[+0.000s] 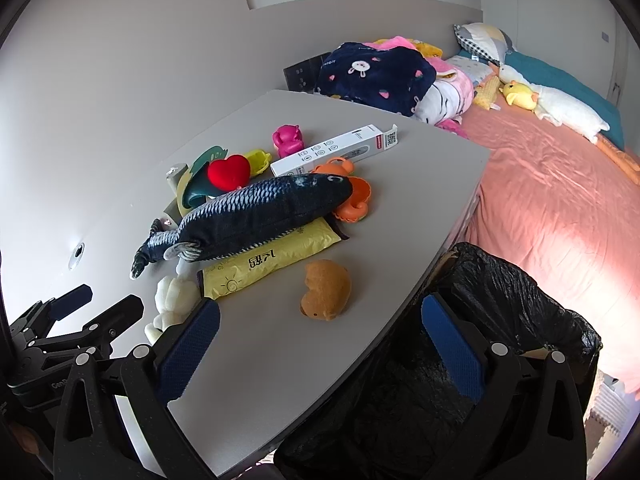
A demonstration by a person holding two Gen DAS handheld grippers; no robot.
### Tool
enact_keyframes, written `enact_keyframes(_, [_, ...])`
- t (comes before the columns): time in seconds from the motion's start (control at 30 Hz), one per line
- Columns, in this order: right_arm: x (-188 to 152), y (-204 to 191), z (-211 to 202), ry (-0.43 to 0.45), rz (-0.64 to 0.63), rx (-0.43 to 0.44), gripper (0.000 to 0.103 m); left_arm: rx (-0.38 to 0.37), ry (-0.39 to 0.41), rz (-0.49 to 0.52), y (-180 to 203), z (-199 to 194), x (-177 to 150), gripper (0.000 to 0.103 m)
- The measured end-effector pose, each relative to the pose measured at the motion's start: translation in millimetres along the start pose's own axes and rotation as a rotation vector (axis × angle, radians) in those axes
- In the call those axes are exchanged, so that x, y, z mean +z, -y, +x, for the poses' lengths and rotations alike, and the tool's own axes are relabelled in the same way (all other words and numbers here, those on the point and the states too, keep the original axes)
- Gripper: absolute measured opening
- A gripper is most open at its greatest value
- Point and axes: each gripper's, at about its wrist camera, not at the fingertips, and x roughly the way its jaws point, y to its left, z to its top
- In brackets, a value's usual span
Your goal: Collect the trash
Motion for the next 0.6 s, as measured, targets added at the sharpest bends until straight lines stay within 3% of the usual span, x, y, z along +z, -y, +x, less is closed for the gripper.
enact_keyframes(0.6, [-0.5,0.9,0.2,0.002,0.0,-0.002,0.101,-0.036,-0.027,-0.019,-2.7,2.1,-1.1,0.097])
